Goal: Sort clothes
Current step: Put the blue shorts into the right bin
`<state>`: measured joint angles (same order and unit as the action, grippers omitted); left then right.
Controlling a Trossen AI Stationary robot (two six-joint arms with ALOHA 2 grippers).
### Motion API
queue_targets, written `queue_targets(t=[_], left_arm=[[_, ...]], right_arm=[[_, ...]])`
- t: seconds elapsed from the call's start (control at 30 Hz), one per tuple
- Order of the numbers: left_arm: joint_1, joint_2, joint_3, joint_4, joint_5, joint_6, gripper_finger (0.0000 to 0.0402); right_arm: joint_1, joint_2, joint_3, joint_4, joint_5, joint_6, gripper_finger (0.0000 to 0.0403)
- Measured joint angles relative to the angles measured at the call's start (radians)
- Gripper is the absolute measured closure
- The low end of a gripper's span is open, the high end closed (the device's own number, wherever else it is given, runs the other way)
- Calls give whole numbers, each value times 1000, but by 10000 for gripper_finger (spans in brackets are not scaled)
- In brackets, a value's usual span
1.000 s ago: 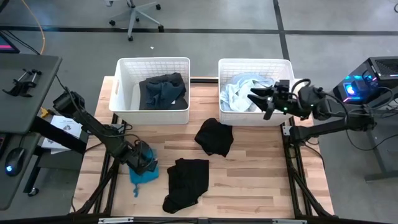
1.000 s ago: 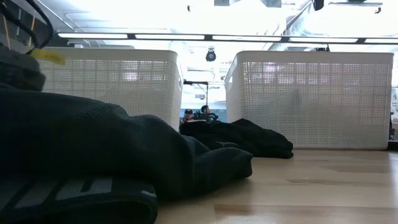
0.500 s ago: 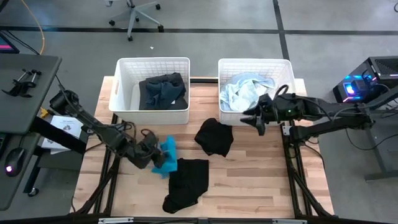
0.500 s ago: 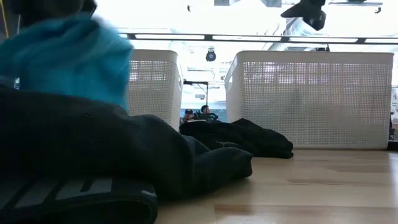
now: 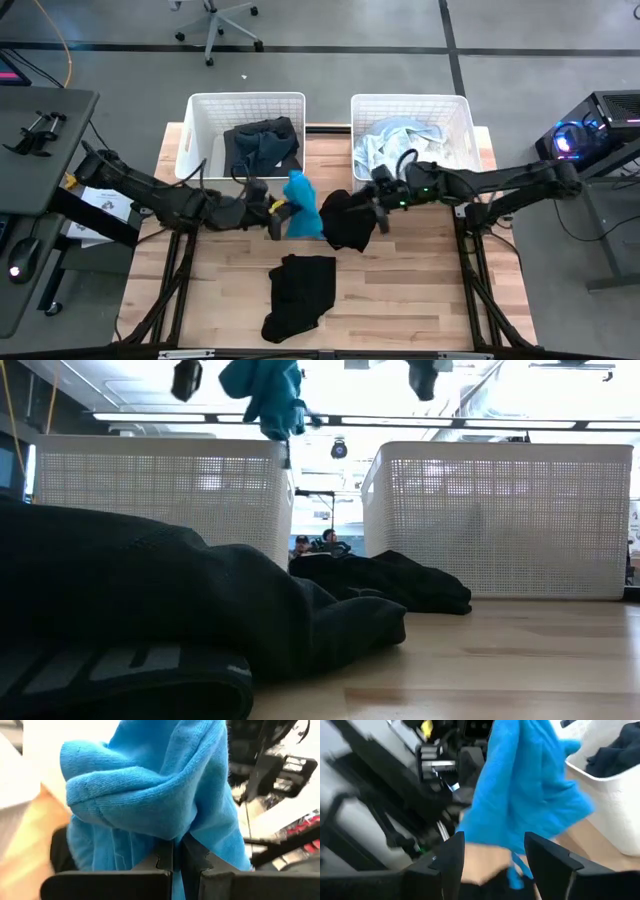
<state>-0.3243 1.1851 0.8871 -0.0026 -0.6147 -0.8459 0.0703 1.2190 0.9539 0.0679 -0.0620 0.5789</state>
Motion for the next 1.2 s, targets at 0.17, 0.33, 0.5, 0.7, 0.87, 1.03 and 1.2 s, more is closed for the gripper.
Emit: queue_targets(t=[0.17, 0.33, 0.5, 0.7, 0.87, 1.03, 1.2], left_arm=[[60, 0, 0, 33, 9, 56, 401], [102, 0, 0, 31, 64, 66, 401], [110, 0, 0, 30, 72, 80, 401], [110, 0, 0, 30, 72, 81, 401], [110, 0, 0, 30, 73, 82, 401], [110, -1, -4, 33, 74, 81, 389], [110, 4, -7, 3, 55, 81, 353]], right_arm=[[0, 98, 0, 160, 5, 127, 192], [0, 177, 41, 180, 26, 171, 163], [0, 262, 127, 157, 42, 134, 161], [0, 319, 217, 65, 72, 65, 229], [-5, 314, 244, -31, 81, 14, 340], [-12, 258, 280, -170, 131, -53, 388], [-11, 149, 382, -448, 312, -138, 388]])
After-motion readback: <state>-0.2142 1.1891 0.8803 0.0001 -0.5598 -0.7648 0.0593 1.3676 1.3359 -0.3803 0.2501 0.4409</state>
